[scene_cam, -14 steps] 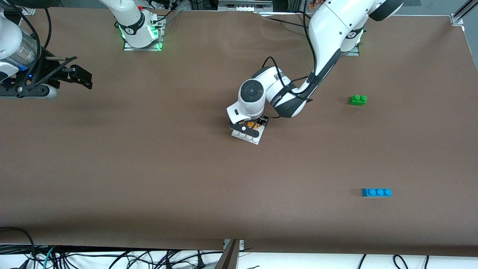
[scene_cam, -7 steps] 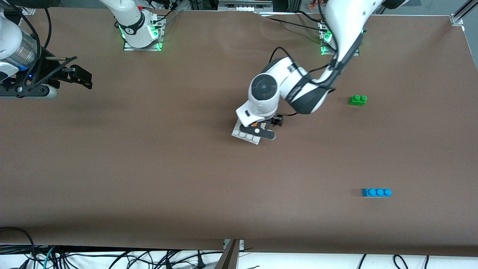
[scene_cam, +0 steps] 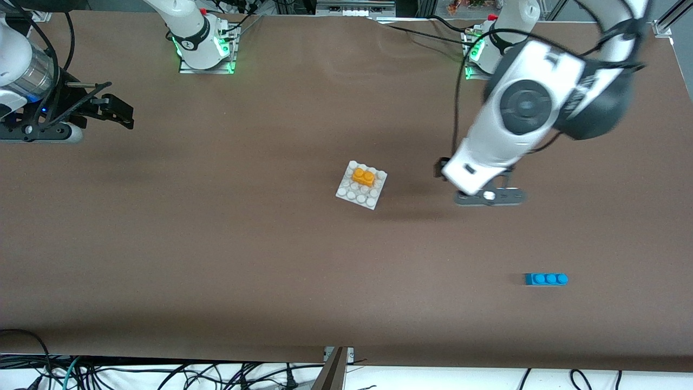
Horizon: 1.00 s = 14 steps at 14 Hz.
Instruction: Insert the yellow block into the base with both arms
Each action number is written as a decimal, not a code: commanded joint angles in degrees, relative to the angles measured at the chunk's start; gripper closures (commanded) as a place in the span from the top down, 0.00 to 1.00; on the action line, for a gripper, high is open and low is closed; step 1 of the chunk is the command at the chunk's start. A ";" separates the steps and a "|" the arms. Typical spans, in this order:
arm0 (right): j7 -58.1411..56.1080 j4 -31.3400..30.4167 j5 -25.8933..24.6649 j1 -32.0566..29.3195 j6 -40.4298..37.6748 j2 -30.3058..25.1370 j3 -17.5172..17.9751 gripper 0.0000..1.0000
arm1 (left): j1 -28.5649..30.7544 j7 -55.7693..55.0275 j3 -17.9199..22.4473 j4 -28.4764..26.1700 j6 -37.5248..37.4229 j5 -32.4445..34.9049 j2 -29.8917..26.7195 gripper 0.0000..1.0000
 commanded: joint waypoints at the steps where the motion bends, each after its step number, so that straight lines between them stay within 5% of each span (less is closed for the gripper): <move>1: 0.47 0.64 -0.48 -0.19 -0.81 0.03 0.20 0.99 | 5.50 6.67 -0.46 5.21 -7.29 -1.22 -0.27 1.00; 5: 0.47 0.64 -0.48 -0.19 -0.81 0.03 0.20 0.99 | 16.39 14.66 -0.63 6.36 -9.16 -2.09 -3.00 1.00; 9: 0.47 0.64 -0.48 -0.19 -0.81 0.03 0.20 0.99 | 20.81 27.16 0.15 5.22 -7.86 -3.51 -2.91 1.00; 14: 0.47 0.64 -0.48 -0.19 -0.81 0.03 0.20 0.99 | 9.30 27.26 16.57 -9.06 -0.59 -8.76 -13.79 1.00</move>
